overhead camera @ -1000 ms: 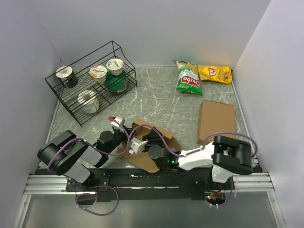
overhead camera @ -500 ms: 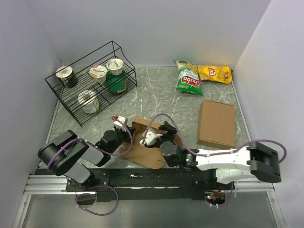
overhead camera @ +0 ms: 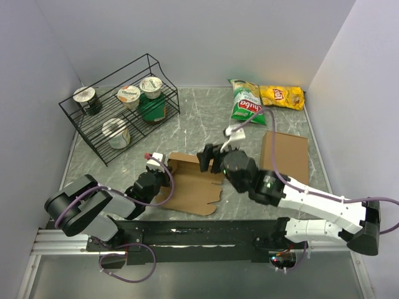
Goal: Fold the paper box
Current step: Fold the paper box at the center of the board.
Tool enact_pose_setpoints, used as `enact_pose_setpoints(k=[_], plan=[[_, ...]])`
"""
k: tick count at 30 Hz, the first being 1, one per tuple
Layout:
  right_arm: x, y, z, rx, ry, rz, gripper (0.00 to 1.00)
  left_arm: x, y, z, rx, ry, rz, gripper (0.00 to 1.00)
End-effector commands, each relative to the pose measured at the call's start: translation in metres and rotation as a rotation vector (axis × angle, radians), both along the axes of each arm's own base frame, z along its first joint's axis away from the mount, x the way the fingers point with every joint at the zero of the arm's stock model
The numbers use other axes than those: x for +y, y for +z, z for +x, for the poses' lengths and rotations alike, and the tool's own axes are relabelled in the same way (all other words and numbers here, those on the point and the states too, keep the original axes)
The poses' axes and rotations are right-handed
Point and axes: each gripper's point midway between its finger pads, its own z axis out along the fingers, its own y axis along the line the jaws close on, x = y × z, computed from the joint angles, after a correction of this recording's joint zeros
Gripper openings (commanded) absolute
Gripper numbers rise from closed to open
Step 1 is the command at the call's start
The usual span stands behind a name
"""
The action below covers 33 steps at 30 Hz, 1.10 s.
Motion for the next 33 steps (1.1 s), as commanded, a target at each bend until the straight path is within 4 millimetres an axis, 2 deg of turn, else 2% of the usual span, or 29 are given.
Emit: enact_pose_setpoints(k=[1,4,7,10,12,15,18,22,27,33], plan=[[0.040,-0.017,-0.009,0.384,0.024,0.362,0.74,0.000,0.016,0.008,-0.041,0.065,-0.006,0.09],[0.050,-0.028,-0.010,0.477,-0.012,0.478,0.75,0.002,0.016,0.011,-0.033,0.101,0.013,0.09],[0.052,-0.035,-0.010,0.562,-0.090,0.593,0.76,0.002,0.018,0.013,-0.027,0.132,0.017,0.09],[0.048,-0.050,-0.009,0.653,-0.207,0.637,0.77,0.002,0.021,0.014,-0.026,0.147,0.006,0.09],[0.045,-0.072,-0.010,0.714,-0.293,0.618,0.76,0.001,0.020,0.014,-0.022,0.150,0.010,0.09],[0.048,-0.085,-0.002,0.733,-0.355,0.664,0.75,-0.001,0.019,0.014,-0.025,0.148,0.011,0.09],[0.051,-0.085,0.009,0.714,-0.392,0.702,0.75,-0.003,0.017,0.013,-0.027,0.142,0.017,0.09],[0.043,-0.084,0.030,0.660,-0.491,0.749,0.74,-0.006,0.017,0.011,-0.032,0.140,0.017,0.09],[0.041,-0.100,0.046,0.633,-0.565,0.726,0.70,-0.006,0.015,0.010,-0.035,0.141,0.019,0.09],[0.043,-0.096,0.070,0.548,-0.578,0.737,0.67,-0.008,0.012,0.008,-0.036,0.130,0.022,0.09]])
